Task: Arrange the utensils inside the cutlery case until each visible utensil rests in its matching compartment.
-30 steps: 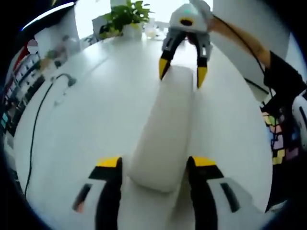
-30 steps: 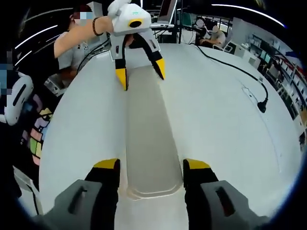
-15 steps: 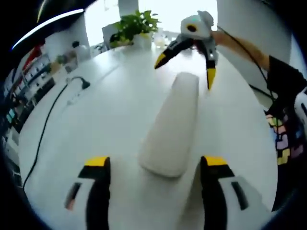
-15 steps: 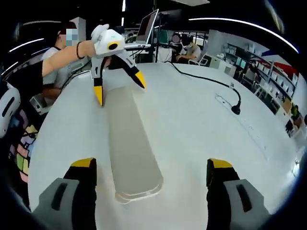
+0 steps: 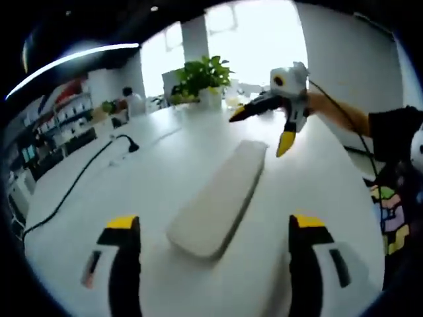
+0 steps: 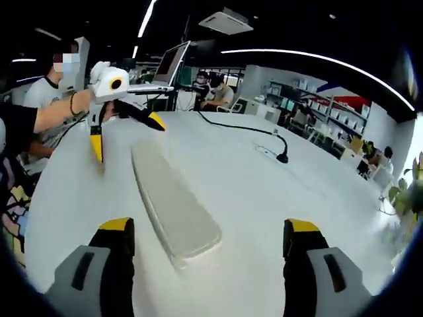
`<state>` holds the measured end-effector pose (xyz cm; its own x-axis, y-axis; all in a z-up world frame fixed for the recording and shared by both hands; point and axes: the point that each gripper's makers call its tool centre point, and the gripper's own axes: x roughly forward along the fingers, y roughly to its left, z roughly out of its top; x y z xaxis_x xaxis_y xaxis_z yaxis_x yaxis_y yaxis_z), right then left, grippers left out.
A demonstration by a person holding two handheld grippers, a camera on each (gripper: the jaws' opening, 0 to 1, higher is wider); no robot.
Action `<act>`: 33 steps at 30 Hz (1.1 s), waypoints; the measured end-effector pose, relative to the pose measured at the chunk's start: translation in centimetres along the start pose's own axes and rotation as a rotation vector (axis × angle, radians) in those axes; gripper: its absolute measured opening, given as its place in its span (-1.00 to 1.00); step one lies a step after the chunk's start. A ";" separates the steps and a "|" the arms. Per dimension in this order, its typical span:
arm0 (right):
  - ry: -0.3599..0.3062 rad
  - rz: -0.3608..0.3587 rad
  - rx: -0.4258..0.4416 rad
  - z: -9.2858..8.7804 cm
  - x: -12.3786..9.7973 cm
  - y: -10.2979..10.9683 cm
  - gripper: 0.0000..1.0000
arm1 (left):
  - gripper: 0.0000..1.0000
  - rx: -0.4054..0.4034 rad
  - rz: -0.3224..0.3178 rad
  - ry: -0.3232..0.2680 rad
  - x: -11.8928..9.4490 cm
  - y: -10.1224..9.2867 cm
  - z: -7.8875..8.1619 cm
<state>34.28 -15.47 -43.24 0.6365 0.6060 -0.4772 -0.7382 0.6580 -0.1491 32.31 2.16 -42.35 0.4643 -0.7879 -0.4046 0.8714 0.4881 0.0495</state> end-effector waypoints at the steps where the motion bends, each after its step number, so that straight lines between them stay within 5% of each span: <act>1: -0.049 0.014 0.020 0.5 -0.2 0.3 0.95 | 0.92 0.017 0.007 -0.008 0.0 -0.4 0.0; 4: -0.056 -0.022 0.060 0.0 -1.1 0.2 0.92 | 0.94 0.063 0.055 -0.024 -0.1 -1.2 0.1; 6: -0.106 -0.072 0.056 0.7 -1.9 0.2 0.92 | 0.95 0.018 0.109 0.018 -0.4 -1.0 -0.7; 10: -0.194 -0.141 0.095 1.9 -3.8 -0.1 0.85 | 0.92 -0.038 0.218 -0.082 -1.7 0.3 1.3; 12: -0.290 -0.277 0.069 3.3 -5.7 -1.8 0.64 | 0.85 -0.026 0.291 -0.115 -3.0 1.1 1.9; 15: -0.311 -0.400 0.039 4.2 -7.7 -2.7 0.78 | 0.66 -0.049 0.370 -0.201 -4.7 2.2 2.5; 17: -0.327 -0.398 0.037 4.8 -8.3 -1.6 0.83 | 0.83 -0.078 0.381 -0.184 -5.6 2.5 1.7; 20: -0.358 -0.416 0.086 5.2 -9.0 -1.0 0.82 | 0.88 -0.079 0.442 -0.255 -7.8 2.8 2.3; 24: -0.389 -0.502 0.108 5.2 -10.7 -1.2 0.82 | 0.90 -0.064 0.475 -0.280 -10.2 2.5 3.3; 29: -0.393 -0.697 0.140 5.2 -15.3 -3.7 0.93 | 0.95 -0.080 0.533 -0.324 -12.7 2.5 4.5; 33: -0.403 -0.724 0.114 5.6 -17.4 -2.6 0.94 | 1.00 -0.105 0.552 -0.319 -13.6 2.2 4.6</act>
<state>26.39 -25.25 -29.65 0.9920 0.1150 0.0522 -0.1024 0.9743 -0.2008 28.62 12.21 -32.54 0.8781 -0.4755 -0.0530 0.4783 0.8748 0.0763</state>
